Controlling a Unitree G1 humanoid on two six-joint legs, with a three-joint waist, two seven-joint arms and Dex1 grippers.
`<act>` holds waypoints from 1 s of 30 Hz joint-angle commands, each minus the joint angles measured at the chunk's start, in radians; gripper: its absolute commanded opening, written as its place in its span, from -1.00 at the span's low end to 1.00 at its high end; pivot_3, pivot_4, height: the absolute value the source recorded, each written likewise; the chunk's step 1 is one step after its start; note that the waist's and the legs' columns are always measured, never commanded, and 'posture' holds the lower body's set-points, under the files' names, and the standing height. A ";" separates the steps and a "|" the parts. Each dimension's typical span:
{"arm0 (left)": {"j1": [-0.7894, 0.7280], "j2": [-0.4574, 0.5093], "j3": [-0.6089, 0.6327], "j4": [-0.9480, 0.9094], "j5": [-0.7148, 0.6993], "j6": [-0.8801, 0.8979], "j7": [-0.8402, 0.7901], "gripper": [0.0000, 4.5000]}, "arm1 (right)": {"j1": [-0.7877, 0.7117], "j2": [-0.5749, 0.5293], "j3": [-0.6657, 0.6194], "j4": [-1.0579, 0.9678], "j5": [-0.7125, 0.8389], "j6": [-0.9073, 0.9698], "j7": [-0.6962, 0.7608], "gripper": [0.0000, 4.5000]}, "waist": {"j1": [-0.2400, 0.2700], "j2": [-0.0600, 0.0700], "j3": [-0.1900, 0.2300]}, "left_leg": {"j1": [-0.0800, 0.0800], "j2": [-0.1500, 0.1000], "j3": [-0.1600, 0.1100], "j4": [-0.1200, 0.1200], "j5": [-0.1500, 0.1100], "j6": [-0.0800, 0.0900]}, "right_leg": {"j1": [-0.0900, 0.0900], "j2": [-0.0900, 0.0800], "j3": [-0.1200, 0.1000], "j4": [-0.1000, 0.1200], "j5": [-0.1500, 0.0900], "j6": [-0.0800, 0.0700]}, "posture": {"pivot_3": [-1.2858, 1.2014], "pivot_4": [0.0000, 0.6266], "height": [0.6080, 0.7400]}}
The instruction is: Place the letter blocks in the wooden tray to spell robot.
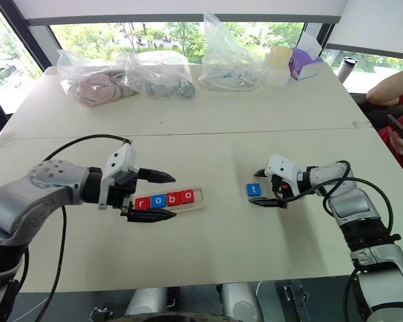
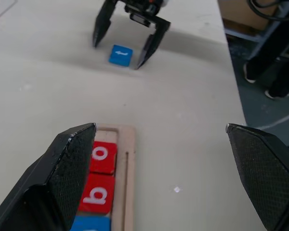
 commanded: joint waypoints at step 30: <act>0.118 0.191 0.063 0.069 0.074 -0.086 -0.048 1.00 | -0.237 0.245 0.237 -0.117 -0.013 0.174 0.051 -0.48 | 0.022 0.002 0.002 | 0.000 0.001 -0.001 0.011 0.000 0.000 | -0.003 0.003 0.002 0.012 0.001 -0.008 | 0.03 -0.52 0.98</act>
